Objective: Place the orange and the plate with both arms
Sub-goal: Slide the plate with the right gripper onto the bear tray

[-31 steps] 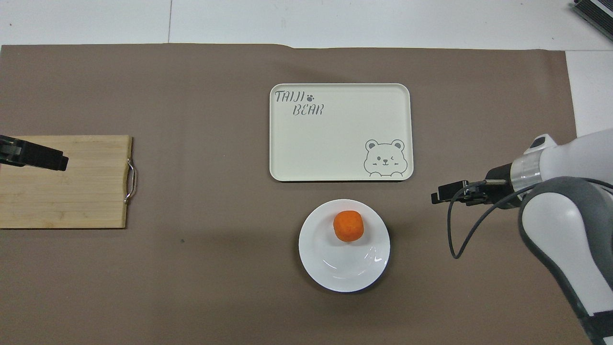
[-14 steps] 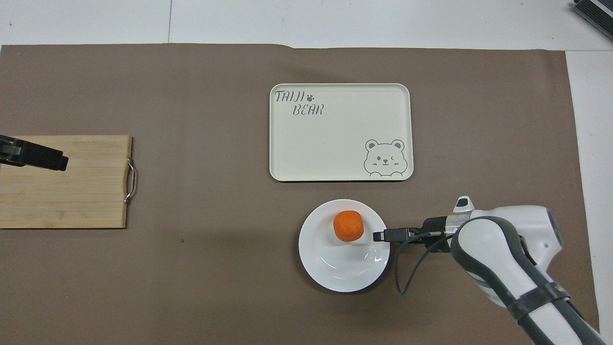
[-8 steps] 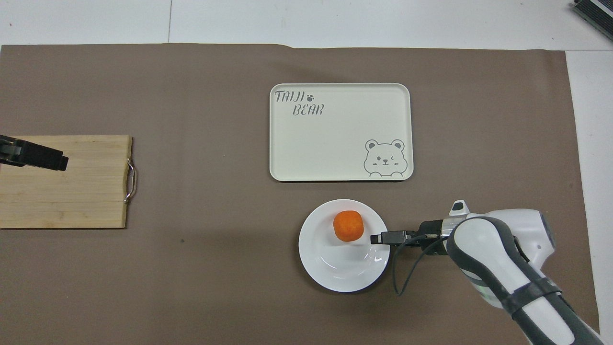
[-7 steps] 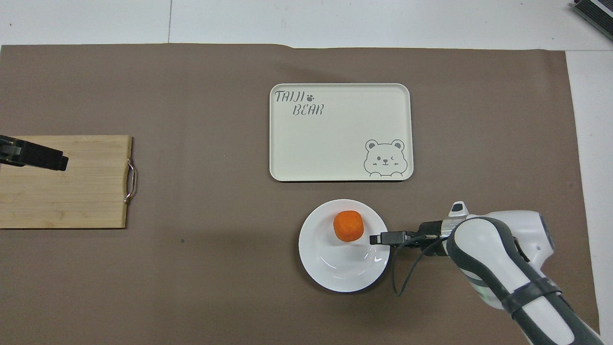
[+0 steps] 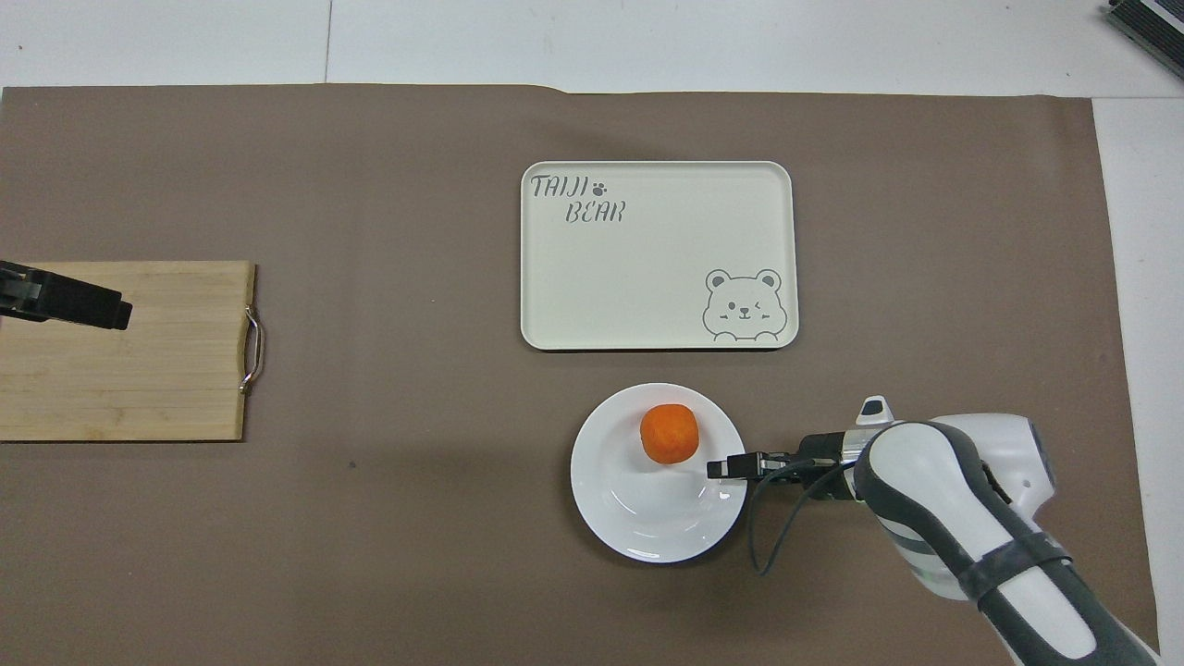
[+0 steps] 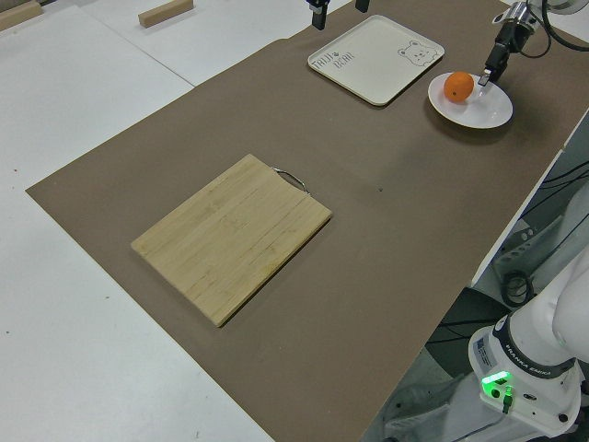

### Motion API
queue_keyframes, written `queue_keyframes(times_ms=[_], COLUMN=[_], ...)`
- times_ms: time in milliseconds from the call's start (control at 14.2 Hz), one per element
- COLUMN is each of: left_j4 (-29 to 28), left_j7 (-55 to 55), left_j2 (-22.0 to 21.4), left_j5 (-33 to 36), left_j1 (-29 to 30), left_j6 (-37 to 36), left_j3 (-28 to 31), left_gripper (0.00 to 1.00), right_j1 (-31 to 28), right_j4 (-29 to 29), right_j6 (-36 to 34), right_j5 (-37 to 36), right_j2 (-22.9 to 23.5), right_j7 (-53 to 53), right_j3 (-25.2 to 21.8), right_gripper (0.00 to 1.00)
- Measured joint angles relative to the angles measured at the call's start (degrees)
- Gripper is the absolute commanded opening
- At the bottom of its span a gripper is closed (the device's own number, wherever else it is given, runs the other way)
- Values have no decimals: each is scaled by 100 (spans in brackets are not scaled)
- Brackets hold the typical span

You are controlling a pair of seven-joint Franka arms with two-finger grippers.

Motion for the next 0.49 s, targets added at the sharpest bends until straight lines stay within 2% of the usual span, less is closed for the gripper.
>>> queue_keyframes(times_ms=[495], left_j4=[0], left_j7=[0], left_j2=[0], left_j5=[0], left_j1=[0], left_j6=[0], left_j3=[0], left_gripper=[100], right_j1=[3], right_j4=[72], right_j6=[-84], right_j5=[69], right_j2=[-20], right_j7=[-20], right_j3=[-4], right_gripper=[0])
